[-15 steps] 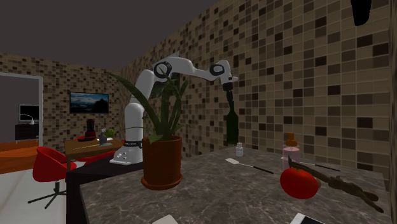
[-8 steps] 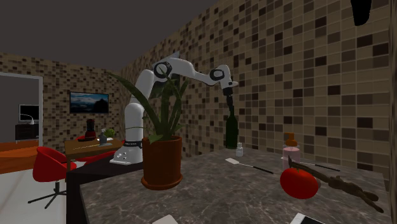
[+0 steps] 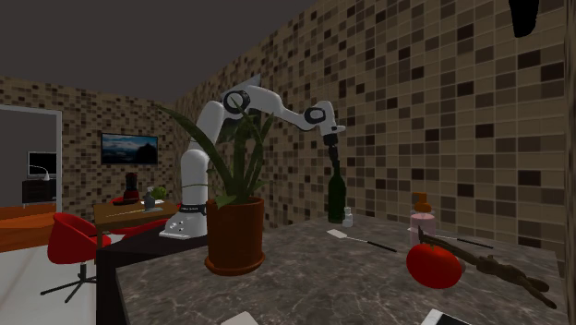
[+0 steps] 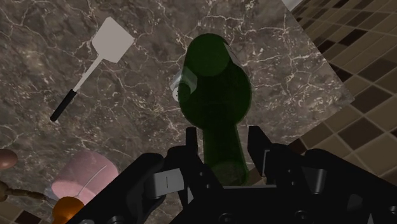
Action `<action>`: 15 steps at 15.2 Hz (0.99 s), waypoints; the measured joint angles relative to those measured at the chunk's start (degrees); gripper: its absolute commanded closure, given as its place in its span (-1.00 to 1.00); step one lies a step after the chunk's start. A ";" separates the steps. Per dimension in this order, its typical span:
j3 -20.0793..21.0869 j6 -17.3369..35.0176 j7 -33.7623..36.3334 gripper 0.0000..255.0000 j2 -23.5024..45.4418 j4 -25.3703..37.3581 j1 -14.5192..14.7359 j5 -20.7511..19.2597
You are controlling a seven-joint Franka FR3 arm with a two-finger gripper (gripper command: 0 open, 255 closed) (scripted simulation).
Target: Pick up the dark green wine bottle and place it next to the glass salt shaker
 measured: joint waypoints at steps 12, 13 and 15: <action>-0.01 0.19 0.00 -1.00 -0.06 -0.18 -0.01 0.00; 0.00 -0.44 0.05 -1.00 -0.55 -0.05 0.08 -0.06; 0.06 -2.97 0.08 -1.00 -1.20 1.91 0.26 -0.11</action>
